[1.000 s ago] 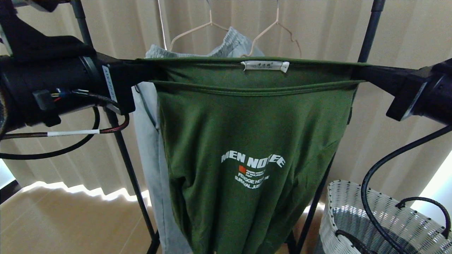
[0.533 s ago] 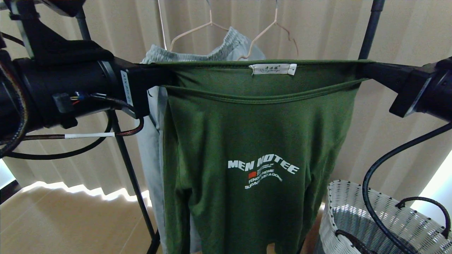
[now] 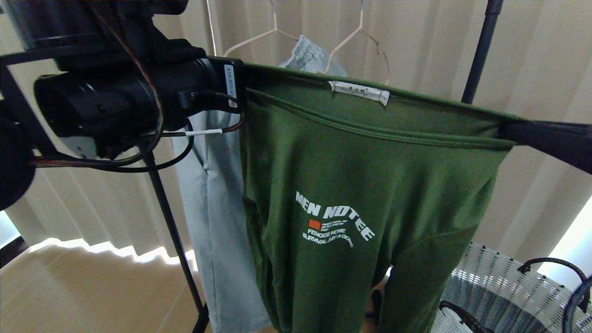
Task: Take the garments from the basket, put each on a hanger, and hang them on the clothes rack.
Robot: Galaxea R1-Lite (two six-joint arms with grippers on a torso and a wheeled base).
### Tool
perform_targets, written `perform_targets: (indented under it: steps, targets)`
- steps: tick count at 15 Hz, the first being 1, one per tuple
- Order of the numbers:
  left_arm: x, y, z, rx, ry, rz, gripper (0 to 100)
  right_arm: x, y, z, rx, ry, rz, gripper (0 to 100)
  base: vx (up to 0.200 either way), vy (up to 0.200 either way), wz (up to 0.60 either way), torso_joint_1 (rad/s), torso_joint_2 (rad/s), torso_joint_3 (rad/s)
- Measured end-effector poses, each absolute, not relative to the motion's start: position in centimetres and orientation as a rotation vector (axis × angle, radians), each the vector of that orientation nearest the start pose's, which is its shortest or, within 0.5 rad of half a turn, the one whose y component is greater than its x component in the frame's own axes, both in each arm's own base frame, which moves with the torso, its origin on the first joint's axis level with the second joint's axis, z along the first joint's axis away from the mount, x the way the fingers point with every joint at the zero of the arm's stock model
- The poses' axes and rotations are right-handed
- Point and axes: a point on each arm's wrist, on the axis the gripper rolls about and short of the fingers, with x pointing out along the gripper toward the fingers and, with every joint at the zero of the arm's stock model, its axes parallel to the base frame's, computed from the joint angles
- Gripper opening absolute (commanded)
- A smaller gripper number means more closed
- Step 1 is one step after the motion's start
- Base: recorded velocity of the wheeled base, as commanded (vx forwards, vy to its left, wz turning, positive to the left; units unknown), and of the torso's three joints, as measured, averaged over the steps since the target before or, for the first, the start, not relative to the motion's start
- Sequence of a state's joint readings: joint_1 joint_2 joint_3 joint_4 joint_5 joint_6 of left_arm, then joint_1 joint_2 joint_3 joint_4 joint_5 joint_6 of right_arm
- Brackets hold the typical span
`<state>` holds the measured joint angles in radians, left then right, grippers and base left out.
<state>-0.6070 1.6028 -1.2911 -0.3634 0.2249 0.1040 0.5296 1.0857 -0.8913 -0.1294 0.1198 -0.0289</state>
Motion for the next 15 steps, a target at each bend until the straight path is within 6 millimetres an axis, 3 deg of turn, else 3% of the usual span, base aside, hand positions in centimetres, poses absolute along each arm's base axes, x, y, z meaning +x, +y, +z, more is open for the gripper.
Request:
perform_targets:
  steps: [3,7,10,15]
  targets:
    - [26.5,-17.8,31.4,0.087,-0.048,-0.373,0,11.2,7.0,29.9,-0.042,0.060,0.701,0,0.000,0.000,0.00,0.000,0.00,0.000]
    - [26.8,-18.0,30.7,0.098,-0.021,-0.372,0,11.9,6.9,29.9,-0.047,0.065,0.599,0,0.000,0.000,0.00,0.000,0.00,0.000]
    - [26.1,-17.3,30.5,0.109,0.004,-0.374,0,14.1,7.2,30.4,-0.035,0.002,0.478,0,0.000,0.000,0.00,0.000,0.00,0.000]
    - [22.8,-15.4,31.0,0.091,0.113,-0.501,0,19.2,8.6,30.6,-0.010,-0.102,0.374,0,0.000,0.000,0.00,0.000,0.00,0.000]
